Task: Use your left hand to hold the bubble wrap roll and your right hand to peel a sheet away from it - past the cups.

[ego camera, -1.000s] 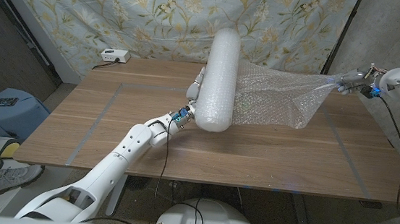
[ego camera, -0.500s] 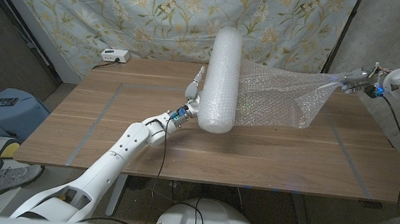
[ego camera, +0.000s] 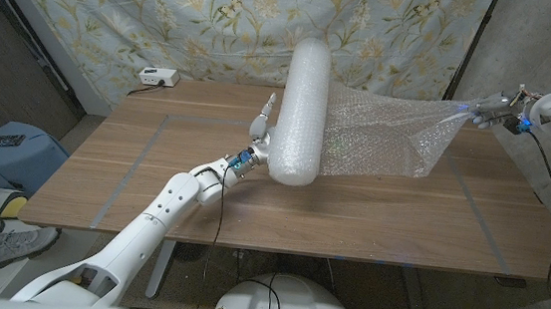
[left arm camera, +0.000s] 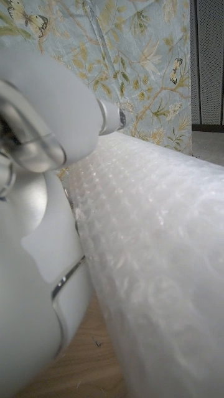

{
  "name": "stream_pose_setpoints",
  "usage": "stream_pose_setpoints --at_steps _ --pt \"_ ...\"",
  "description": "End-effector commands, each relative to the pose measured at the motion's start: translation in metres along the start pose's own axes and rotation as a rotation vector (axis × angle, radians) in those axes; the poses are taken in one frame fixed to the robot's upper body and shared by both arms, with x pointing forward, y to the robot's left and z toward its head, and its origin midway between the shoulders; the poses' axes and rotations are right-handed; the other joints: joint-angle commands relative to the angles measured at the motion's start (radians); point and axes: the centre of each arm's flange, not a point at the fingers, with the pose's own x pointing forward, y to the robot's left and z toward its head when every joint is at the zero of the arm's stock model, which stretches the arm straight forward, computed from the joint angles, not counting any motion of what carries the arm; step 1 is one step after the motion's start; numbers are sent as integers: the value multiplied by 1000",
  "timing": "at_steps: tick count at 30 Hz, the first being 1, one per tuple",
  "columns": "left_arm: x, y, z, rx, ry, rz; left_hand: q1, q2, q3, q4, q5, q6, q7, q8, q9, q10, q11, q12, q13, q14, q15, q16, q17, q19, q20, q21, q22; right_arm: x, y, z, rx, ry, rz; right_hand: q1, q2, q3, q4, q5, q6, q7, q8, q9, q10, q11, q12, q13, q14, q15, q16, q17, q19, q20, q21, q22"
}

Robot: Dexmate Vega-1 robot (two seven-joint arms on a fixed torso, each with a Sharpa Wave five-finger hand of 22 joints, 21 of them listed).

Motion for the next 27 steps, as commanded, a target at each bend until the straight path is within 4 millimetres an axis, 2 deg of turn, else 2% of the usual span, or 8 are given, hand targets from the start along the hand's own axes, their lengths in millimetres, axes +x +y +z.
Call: stream_pose_setpoints --at_steps 1,27 --pt "-18 -2 5 6 -15 1 -1 9 5 -6 0 3 -4 5 2 1 4 7 0 -5 3 7 3 7 3 -5 2 -8 -1 3 -1 11 -28 9 6 -1 3 3 4 0 -2 5 6 -3 -7 -1 0 1 -1 4 -5 -2 5 -1" --pt "-44 -5 12 15 -29 9 2 15 7 -9 -2 14 -1 7 2 14 3 13 -13 1 3 9 2 17 3 -15 3 -18 13 13 0 -7 -31 9 6 -2 3 3 4 0 -4 7 6 -4 -7 6 0 1 -3 10 -11 -2 14 -2"
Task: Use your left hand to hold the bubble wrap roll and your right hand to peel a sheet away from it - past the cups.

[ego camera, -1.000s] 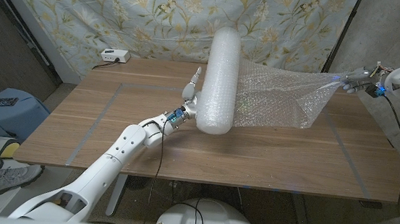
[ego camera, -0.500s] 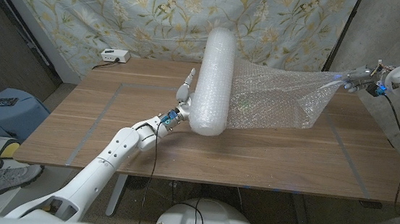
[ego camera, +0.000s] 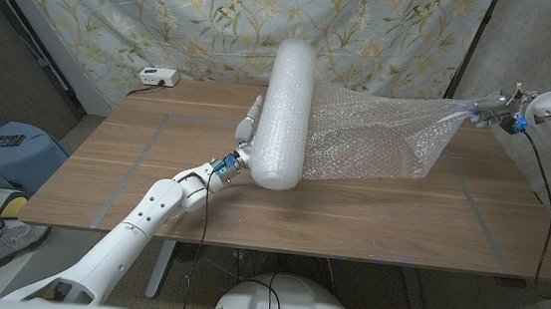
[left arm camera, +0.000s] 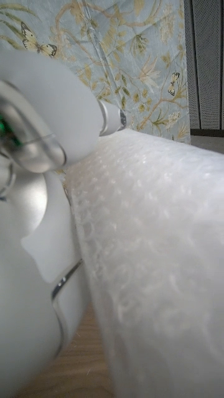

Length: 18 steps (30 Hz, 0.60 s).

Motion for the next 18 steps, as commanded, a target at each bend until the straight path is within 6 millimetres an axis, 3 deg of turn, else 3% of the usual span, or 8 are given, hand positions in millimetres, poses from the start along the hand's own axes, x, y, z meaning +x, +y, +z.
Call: stream_pose_setpoints --at_steps 1,18 --pt "-11 -1 4 9 -8 2 2 7 3 -5 -2 6 1 8 2 7 3 6 0 2 3 9 3 8 5 -4 3 -3 3 4 -3 -3 -6 5 2 -2 3 3 4 0 -4 2 7 -5 1 6 0 1 0 5 -7 -2 7 3" --pt "-12 1 5 -3 -9 4 3 10 3 -6 -3 7 3 6 2 12 3 8 -8 5 3 9 2 13 5 -11 4 -2 0 3 11 4 -18 4 2 -1 4 3 1 -4 -6 4 3 -6 -4 5 -3 2 -5 5 -12 -2 13 2"
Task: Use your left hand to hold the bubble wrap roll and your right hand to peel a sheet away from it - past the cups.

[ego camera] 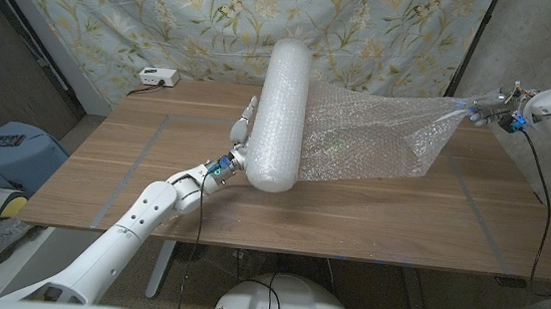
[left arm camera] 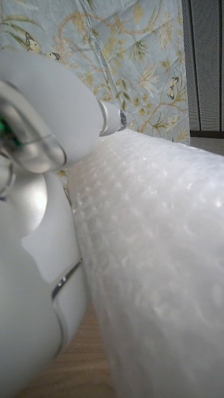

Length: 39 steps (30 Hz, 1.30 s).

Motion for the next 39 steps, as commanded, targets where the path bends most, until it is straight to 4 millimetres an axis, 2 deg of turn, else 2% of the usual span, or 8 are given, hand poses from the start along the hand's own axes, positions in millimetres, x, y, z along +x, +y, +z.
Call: stream_pose_setpoints --at_steps 1,7,10,13,21,27,36,39 --pt "-1 2 2 -7 -1 -3 3 10 3 -7 -3 3 -1 6 2 12 3 4 1 6 3 9 2 8 0 -3 4 0 0 0 12 3 -5 4 3 -1 4 3 -1 -4 -1 5 -1 -4 -3 7 -3 2 -2 5 -7 -5 9 2" --pt "4 4 5 -3 -1 -8 3 11 4 -7 -3 12 3 9 2 22 0 8 -3 7 3 9 2 10 -1 -7 4 0 0 1 19 4 28 -16 6 -4 15 0 -22 -9 -10 7 -22 0 -18 -1 -21 4 -19 -2 -22 -4 6 0" --pt "6 5 6 -7 -1 -8 3 12 4 -7 -3 14 5 9 2 25 -3 10 -5 9 3 10 2 12 -1 -8 4 1 -1 2 22 1 42 -51 10 -10 31 -2 -49 -8 -23 7 -46 9 -29 -3 -40 9 -33 0 -43 -3 -1 -2" --pt "8 5 8 -3 1 -13 4 12 4 -8 -3 14 5 9 2 25 -1 10 -6 11 3 10 3 13 -1 -10 4 1 -2 2 35 0 57 -83 8 -14 39 -2 -80 -2 -40 6 -71 28 -42 -6 -68 8 -50 7 -65 -3 -10 -4" --pt "12 8 11 -5 9 -17 4 14 5 -8 -3 17 5 9 2 30 -3 11 -10 15 3 11 3 17 -1 -13 4 0 1 5 39 -11 109 -144 4 -21 54 -3 -129 11 -72 2 -115 52 -75 -34 -128 9 -93 9 -103 -1 -30 -8" --pt "14 10 13 -3 19 -15 5 16 5 -9 -3 20 5 9 2 32 -6 12 -13 18 3 11 3 20 -1 -16 5 -1 1 6 44 -20 173 -201 1 -23 65 -2 -186 35 -113 -4 -190 97 -133 -88 -209 14 -166 -22 -136 4 -61 -15" --pt "17 11 16 -3 33 -18 5 19 6 -9 -3 22 6 8 2 36 -6 13 -17 21 3 11 3 23 -1 -19 5 -5 5 9 61 -42 256 -247 -6 -20 62 2 -251 63 -166 -20 -282 137 -203 -147 -314 66 -262 -94 -172 21 -111 -20" --pt "18 12 16 1 37 -18 6 20 6 -9 -3 24 7 9 2 37 -6 14 -18 23 3 11 3 25 -1 -20 5 -5 6 10 74 -51 303 -258 -16 -20 56 2 -281 78 -183 -27 -325 165 -236 -166 -360 94 -288 -116 -195 37 -131 -20"
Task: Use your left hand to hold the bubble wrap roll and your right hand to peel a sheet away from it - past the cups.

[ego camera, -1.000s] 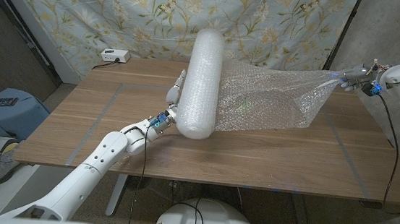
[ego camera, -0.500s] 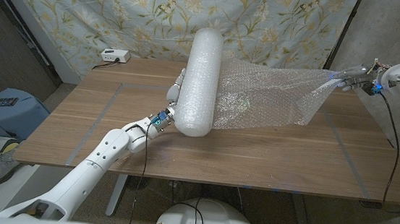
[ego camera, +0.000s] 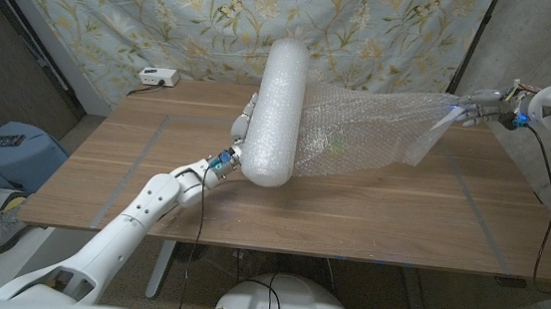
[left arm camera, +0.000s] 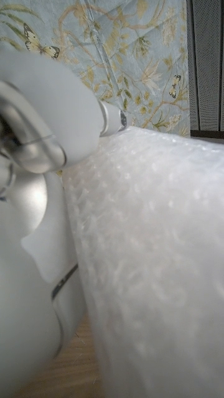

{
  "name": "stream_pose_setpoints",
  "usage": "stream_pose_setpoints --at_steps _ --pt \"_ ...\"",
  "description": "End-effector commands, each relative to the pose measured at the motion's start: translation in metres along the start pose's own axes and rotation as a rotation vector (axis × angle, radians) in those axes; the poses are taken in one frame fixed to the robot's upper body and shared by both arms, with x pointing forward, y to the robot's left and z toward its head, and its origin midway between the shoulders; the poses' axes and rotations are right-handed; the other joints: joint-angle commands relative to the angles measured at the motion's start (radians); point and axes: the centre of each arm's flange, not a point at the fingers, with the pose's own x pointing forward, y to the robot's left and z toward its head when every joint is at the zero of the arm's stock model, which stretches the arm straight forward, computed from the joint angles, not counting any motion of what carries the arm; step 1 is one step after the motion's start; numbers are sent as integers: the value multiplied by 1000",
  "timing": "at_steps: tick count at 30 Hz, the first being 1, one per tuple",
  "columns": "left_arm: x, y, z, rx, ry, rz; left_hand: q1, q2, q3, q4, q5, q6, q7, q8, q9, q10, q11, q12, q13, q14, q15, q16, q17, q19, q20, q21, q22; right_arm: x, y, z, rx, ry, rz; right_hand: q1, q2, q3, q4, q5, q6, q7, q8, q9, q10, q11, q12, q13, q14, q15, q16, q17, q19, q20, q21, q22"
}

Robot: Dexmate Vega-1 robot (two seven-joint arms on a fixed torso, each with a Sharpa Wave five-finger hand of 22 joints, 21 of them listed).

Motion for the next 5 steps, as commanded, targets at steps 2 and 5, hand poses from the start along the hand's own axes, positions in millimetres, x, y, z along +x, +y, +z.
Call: stream_pose_setpoints --at_steps 2,5 --pt "4 3 4 3 12 -5 2 16 1 -4 -3 5 -2 9 2 8 1 6 -1 9 0 4 3 11 3 -8 1 -2 4 5 18 -37 143 -25 -14 6 -9 2 -58 28 -30 -14 -72 43 -60 -34 -85 52 -37 -37 -46 -22 -38 3" --pt "5 4 4 11 14 -9 2 18 2 -4 -3 6 0 8 2 8 2 6 -2 10 0 3 3 12 4 -9 1 -2 5 5 33 -51 186 -33 -15 10 -15 3 -103 43 -40 -26 -130 81 -109 -55 -138 83 -46 -56 -76 2 -60 3"
